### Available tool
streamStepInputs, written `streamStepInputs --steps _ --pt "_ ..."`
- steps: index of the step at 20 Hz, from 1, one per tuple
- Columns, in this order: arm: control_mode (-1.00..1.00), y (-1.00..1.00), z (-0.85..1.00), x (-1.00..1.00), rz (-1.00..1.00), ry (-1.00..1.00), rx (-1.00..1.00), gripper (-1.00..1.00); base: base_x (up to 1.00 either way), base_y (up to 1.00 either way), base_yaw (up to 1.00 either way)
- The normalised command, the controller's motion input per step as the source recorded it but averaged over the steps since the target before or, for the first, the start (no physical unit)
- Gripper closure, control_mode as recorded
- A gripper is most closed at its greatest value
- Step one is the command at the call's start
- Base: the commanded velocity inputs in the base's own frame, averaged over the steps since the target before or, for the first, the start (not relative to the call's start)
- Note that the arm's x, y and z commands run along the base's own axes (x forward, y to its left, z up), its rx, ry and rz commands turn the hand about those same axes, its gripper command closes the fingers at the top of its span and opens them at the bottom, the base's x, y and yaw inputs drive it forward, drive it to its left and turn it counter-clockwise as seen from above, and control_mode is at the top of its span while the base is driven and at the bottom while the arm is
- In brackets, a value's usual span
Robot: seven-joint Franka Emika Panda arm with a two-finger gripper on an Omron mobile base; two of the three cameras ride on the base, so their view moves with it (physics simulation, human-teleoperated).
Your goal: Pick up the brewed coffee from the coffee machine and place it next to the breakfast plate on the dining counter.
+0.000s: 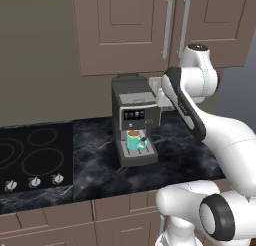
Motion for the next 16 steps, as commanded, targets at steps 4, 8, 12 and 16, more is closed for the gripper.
streamStepInputs --steps 4,8,12,16 --pt "-1.0 0.05 -0.03 0.0 0.0 0.0 0.0 -1.0 0.0 0.0 0.0" --pt "-1.0 0.02 -0.43 -0.16 0.27 -0.15 0.0 -1.0 0.0 0.0 0.0" --pt "-1.0 0.0 -0.3 -0.37 0.39 -0.11 0.0 -1.0 0.0 0.0 0.0" --pt "-1.0 0.0 -0.31 -0.31 0.37 -0.16 0.0 -1.0 0.0 0.0 0.0"
